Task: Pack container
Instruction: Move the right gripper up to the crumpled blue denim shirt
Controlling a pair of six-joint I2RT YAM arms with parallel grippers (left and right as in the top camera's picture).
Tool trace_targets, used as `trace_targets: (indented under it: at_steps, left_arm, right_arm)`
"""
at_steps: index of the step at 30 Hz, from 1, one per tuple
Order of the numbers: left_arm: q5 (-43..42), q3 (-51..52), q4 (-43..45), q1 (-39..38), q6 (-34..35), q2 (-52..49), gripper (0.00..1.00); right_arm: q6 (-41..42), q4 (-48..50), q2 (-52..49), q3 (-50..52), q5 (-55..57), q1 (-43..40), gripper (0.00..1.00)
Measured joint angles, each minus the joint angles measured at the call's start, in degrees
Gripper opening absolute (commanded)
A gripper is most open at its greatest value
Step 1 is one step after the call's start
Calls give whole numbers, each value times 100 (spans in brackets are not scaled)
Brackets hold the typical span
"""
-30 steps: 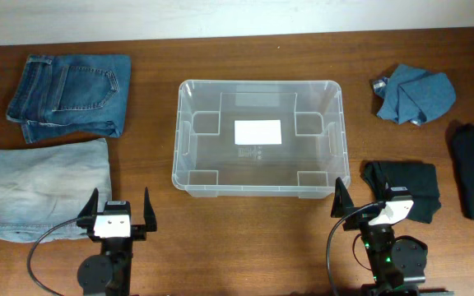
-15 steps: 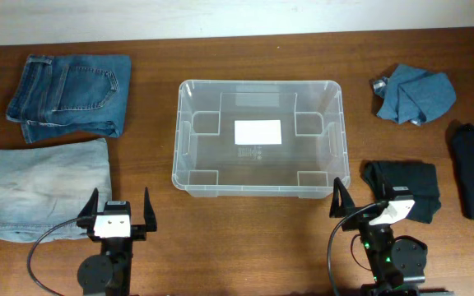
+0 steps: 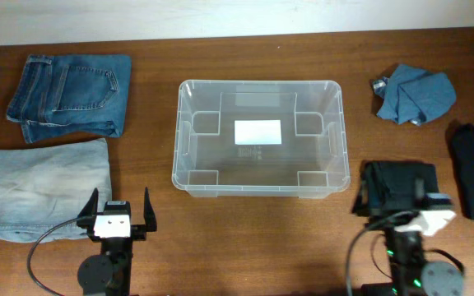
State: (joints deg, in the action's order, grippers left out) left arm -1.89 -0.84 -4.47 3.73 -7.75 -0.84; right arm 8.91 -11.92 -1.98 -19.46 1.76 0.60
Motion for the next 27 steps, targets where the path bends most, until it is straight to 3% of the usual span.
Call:
trace_targets:
  at_steps: [4,10,16,24,27]
  left_arm:
    - [15,0,-2,0,2,0,99]
    - [35,0,-2,0,0,0,99]
    - [37,0,-2,0,0,0,99]
    - [37,0,-2,0,0,0,99]
    - [37,0,-4,0,0,0,99]
  right_arm:
    - [-289,-1158,-365,-1268,813,0,98]
    - [-116,-3344,-1707,-2979,1980,0,99]
    - [122,-3792,-3265,-3633,2264,-39,99]
    - [-304,-4275,-5241,-5473,669,-1226,99]
    - [-691,-5112,-6183,-6675,-426,-2026,99]
